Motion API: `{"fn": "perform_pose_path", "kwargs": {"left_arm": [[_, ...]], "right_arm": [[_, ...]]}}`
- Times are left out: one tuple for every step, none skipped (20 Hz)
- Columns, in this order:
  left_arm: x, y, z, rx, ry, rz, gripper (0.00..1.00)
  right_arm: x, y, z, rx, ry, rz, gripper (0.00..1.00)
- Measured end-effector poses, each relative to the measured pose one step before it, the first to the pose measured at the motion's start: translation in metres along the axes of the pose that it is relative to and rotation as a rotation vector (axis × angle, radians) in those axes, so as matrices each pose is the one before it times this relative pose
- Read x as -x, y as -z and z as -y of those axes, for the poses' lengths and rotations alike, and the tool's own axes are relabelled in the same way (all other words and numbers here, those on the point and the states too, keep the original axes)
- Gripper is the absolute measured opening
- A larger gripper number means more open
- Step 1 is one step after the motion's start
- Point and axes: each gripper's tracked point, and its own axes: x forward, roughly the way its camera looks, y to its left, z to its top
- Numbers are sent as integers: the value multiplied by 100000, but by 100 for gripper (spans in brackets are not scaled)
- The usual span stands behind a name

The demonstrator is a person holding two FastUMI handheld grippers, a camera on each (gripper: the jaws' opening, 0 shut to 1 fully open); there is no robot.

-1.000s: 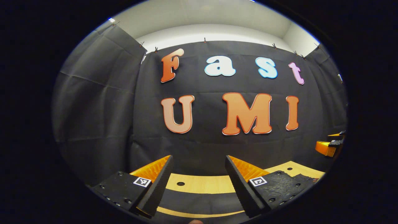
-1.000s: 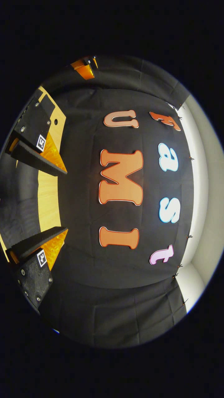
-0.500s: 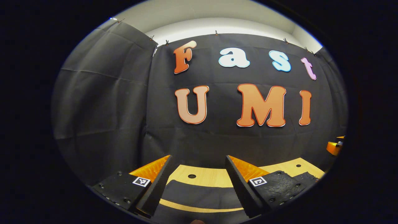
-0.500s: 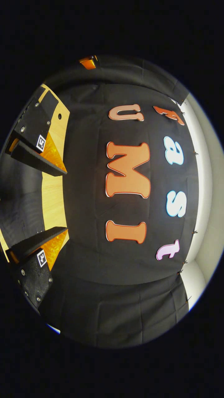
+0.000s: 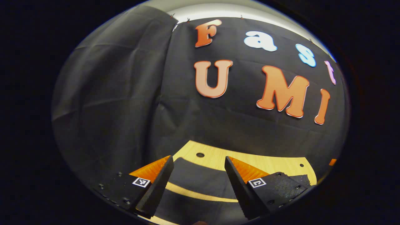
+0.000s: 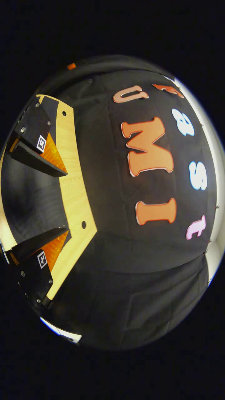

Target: Grasp the waist and the cuffs of the jeans and fold them to make the two legs overlap; first hold the waist and fold one-third of the jeans toward the cuffs, then hold the cuffs and fold the remaining one-third in the same direction to finish folding.

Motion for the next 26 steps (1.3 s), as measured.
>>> {"fn": "perform_pose_path", "kwargs": {"left_arm": [[-384, 1132, -956, 2147, -2357, -3976, 98], [-434, 1436, -1143, 1783, -2803, -4040, 98], [-325, 1055, -1077, 1598, -2224, -3782, 98], [-296, 679, -1051, 1480, -2071, -3541, 98], [-280, 918, -968, 940, -2386, -3704, 98], [-440, 1098, -1110, 67, -2679, -3941, 98], [-453, 821, -1226, -144, -2944, -3166, 98], [-222, 955, -991, -378, -2855, -3420, 98], [-386, 800, -893, 600, -2077, -3043, 98], [-269, 850, -1095, 979, -1623, -3415, 98], [-345, 593, -697, 1164, -1833, -2922, 99], [-546, 930, -957, 1128, -2645, -3900, 98], [-323, 751, -986, 1512, -2728, -3452, 98], [-747, 844, -436, 1844, -2713, -4687, 98], [-684, 809, -275, 2151, -998, -4637, 98], [-884, 737, -154, 2906, -228, -4294, 99], [-868, 391, -440, 3166, -301, -3533, 99], [-588, 588, -560, 2425, -1378, -3059, 98], [-497, 429, -574, 1998, -2620, -2461, 99], [50, 886, -116, 1199, -2692, -2890, 99], [-436, 639, -73, 1445, -1981, -2799, 99], [-499, 174, -42, 1884, -1240, -2495, 99], [-283, 384, -25, 2035, -498, -2991, 99], [-356, 496, -153, 1795, -363, -2558, 99], [-308, 413, -302, 1734, -785, -2782, 99], [-170, 400, -351, 1706, -939, -2276, 99]], "right_arm": [[-395, 1044, 921, -5180, 1391, -4534, 98], [-569, 954, 912, -5100, 1530, -4634, 98], [-561, 911, 1241, -4973, 1723, -4838, 98], [-676, 937, 1356, -4767, 2061, -4745, 98], [-681, 975, 1359, -3821, 2287, -5337, 97], [-884, 774, 1450, -3026, 2836, -5269, 97], [-643, 481, 1412, -1918, 2704, -3437, 98], [-769, 266, 1491, -1956, 2459, -2634, 98], [-625, 59, 988, -1876, 1491, -2230, 97], [-741, 169, 725, -2184, 1426, -2706, 97], [-554, 13, 654, -2779, 414, -2413, 98], [-594, -22, 744, -2937, 699, -2493, 97], [-660, -87, 750, -2714, 940, -1989, 97], [-606, -68, 859, -2090, 1348, -1829, 97], [-570, -123, 893, -1378, 1734, -1284, 97], [-637, -215, 772, -1283, 1444, -1015, 97], [-545, -372, 563, -737, 899, -376, 97], [-607, -83, 685, -458, 1249, -1442, 97], [-520, 52, 718, -456, 1777, -1830, 96], [-491, 73, 714, -355, 1822, -2094, 97], [-483, 137, 830, -1328, 3051, -2405, 96], [-697, -51, 444, -1258, 1256, -899, 97], [-780, 68, 334, -589, 599, -1773, 97], [-496, 241, 393, -279, 769, -2197, 97], [-496, 169, 276, -241, 601, -2231, 97], [-591, 116, 212, -723, 738, -1554, 97]]}}
